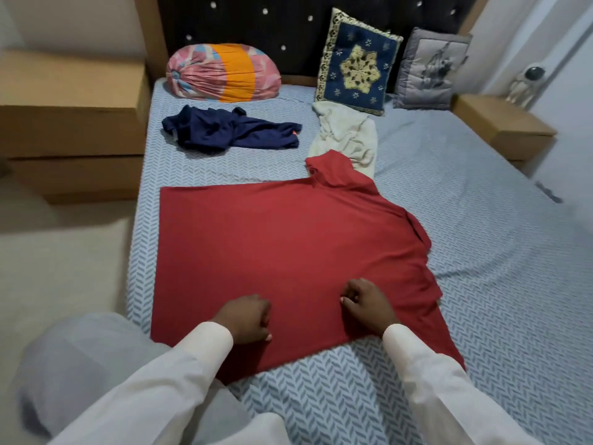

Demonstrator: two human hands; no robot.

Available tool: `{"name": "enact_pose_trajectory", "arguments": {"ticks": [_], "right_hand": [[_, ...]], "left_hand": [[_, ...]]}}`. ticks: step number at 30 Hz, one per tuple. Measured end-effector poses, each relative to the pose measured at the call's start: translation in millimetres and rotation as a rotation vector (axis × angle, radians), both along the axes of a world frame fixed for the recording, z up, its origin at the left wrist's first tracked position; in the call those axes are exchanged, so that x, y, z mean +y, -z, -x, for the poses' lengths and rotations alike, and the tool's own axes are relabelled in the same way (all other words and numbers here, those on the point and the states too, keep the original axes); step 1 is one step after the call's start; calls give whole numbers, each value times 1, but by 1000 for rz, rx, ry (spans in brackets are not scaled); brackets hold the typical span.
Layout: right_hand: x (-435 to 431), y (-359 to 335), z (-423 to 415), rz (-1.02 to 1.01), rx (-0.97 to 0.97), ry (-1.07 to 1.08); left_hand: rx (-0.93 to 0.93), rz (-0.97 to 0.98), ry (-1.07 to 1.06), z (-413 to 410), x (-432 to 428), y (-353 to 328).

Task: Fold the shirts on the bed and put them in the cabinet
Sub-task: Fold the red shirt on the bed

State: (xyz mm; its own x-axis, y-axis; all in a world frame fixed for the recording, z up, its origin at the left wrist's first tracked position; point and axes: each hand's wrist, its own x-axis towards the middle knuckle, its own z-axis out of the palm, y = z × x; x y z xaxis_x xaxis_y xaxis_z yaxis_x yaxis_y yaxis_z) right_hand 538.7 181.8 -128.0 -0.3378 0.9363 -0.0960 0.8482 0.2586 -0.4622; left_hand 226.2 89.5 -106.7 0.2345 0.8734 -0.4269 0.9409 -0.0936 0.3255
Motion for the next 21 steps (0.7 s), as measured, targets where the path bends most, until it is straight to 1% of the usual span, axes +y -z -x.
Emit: {"name": "enact_pose_trajectory", "arguments": {"ticks": [5, 8, 11, 14, 18, 21], "right_hand": [[-33, -10, -43, 92, 16, -6], [-41, -15, -47, 149, -99, -68], [-52, -24, -28, 182, -241, -131], [-61, -27, -9, 136, -345, -109], [-72, -28, 6, 79, -330, -109], [-85, -31, 32, 81, -266, -185]], "left_hand": [[196, 68, 67, -7, -39, -8], [297, 108, 85, -1, -60, -18], [349, 103, 84, 9, -79, -25], [411, 81, 84, 21, -92, -29], [419, 49, 46, 34, -98, -38], [391, 56, 16, 34, -96, -45]]}}
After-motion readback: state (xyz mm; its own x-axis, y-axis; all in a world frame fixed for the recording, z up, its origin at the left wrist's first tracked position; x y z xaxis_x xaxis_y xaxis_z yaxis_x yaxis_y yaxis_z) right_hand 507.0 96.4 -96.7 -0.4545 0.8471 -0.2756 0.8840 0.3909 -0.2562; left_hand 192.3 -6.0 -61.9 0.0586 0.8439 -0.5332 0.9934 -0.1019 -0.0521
